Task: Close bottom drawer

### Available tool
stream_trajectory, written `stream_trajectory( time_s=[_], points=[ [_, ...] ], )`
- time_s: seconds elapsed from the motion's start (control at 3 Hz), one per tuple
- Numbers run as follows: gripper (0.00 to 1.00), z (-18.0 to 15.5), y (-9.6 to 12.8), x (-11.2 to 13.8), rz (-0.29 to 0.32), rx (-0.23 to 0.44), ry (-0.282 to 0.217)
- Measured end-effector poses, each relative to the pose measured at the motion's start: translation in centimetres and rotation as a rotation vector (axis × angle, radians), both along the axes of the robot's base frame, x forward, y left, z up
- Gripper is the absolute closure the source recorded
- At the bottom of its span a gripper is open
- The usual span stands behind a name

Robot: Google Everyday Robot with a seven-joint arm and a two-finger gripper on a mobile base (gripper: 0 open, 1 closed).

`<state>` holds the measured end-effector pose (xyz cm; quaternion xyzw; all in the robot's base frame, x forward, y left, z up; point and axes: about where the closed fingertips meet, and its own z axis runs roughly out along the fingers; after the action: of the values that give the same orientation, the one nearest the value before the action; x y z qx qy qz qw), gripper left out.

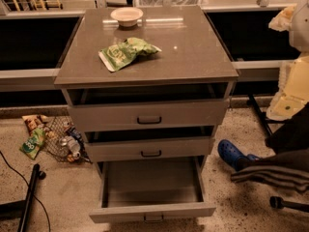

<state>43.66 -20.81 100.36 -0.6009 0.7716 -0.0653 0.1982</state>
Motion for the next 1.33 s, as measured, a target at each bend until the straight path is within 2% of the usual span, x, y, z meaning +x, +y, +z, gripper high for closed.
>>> stream_trajectory(
  time_s=[0.33,0.67,1.0,1.33],
  points=[
    [0.00,0.0,0.0,0.0,0.000,0.000,0.000],
    [0.00,-1.9,1.3,-0.1,0.068,0.038,0.053],
    [0.00,-6.2,4.1,-1.0,0.158,0.099,0.139],
    [0.00,-11.5,7.1,-2.9,0.216,0.167,0.244]
  ],
)
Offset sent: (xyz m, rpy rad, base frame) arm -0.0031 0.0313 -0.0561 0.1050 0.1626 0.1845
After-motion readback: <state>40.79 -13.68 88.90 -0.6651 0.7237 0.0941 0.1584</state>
